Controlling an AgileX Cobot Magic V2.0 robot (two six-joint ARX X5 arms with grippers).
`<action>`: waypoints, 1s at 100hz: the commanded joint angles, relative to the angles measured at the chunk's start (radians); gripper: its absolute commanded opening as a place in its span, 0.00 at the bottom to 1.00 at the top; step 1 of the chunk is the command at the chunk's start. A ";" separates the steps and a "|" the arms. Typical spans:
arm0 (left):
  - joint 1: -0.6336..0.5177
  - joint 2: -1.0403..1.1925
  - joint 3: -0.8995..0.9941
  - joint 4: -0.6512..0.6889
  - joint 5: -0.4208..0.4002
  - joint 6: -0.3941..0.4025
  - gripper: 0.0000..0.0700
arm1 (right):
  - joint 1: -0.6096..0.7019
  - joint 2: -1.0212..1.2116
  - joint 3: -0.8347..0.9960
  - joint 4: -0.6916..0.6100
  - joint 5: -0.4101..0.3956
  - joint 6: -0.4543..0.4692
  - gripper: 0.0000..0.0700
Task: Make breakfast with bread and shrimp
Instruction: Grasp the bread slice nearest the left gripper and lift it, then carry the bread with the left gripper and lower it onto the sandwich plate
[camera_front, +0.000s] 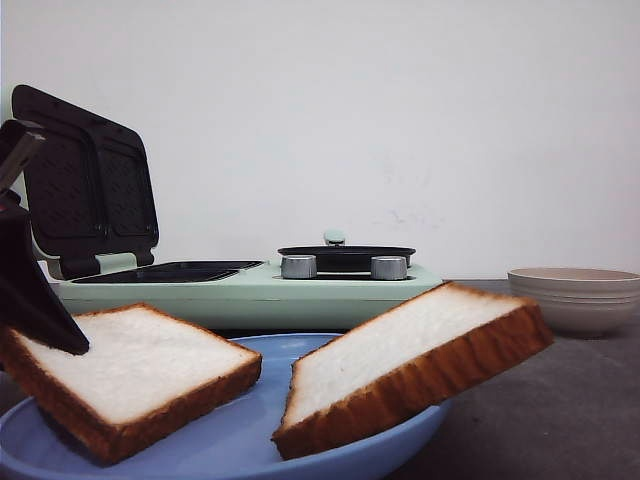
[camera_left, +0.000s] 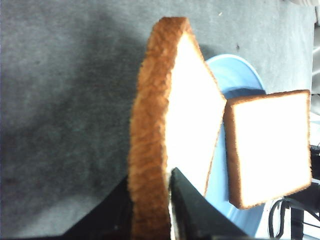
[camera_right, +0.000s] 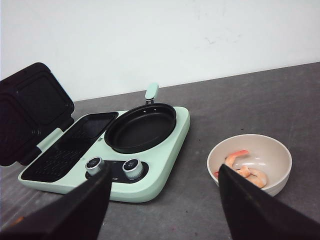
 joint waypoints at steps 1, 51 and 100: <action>0.000 0.012 0.006 0.009 -0.009 0.020 0.00 | 0.003 0.004 0.014 0.002 0.004 -0.014 0.58; 0.000 -0.037 0.099 0.065 0.052 -0.040 0.00 | 0.003 0.003 0.014 -0.013 0.030 -0.039 0.58; 0.000 -0.040 0.290 0.107 0.068 -0.086 0.00 | 0.003 0.004 0.014 -0.019 0.050 -0.049 0.58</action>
